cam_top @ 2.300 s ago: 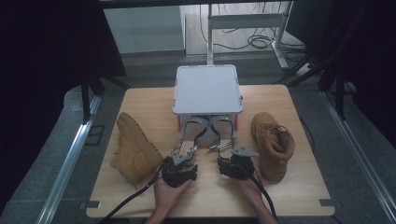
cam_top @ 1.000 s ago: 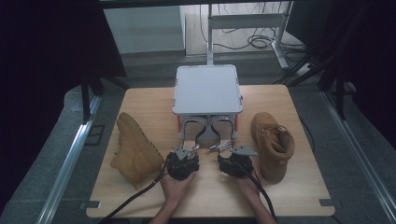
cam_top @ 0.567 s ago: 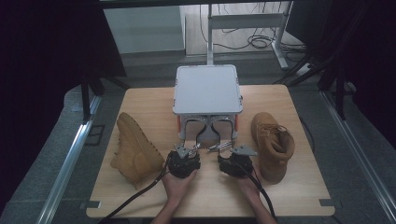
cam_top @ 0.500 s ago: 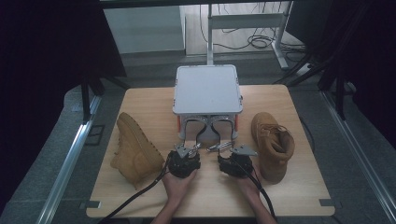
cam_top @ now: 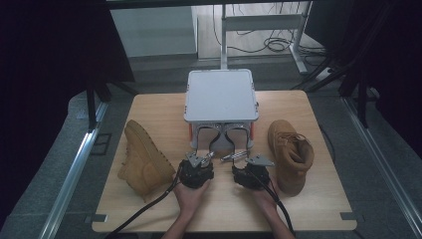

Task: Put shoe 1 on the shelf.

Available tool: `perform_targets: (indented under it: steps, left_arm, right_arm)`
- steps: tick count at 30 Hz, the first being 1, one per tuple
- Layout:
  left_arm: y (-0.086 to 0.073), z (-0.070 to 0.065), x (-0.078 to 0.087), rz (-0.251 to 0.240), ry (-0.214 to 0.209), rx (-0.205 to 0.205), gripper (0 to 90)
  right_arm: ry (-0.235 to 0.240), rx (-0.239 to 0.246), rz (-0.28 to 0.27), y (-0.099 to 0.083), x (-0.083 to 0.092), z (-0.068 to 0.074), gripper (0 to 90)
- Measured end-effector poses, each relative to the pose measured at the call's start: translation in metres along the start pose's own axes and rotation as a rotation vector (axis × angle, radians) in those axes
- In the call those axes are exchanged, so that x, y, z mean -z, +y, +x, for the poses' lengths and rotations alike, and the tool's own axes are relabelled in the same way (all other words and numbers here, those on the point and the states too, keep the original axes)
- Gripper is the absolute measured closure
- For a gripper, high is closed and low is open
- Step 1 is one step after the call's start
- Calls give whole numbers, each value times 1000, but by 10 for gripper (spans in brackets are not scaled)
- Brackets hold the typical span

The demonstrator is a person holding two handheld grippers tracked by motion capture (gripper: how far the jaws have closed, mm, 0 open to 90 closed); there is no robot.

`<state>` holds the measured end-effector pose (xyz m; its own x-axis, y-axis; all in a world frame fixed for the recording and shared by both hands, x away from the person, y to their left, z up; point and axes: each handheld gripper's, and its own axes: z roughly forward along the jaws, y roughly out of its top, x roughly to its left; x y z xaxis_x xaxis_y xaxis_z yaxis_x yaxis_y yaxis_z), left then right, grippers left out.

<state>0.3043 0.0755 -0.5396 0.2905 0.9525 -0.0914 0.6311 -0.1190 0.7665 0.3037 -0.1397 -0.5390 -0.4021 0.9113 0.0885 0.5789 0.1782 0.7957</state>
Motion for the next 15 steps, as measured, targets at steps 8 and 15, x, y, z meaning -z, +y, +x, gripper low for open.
perform_targets:
  steps: [8, 15]
  left_arm:
    - [1, -1, 0, -5, -1, 16, 376]
    - [4, -1, 0, -29, -1, 44, 376]
  right_arm:
    - [-2, -4, 0, 0, 0, 0, 343]
    - [-2, -5, 1, 0, 0, 0, 344]
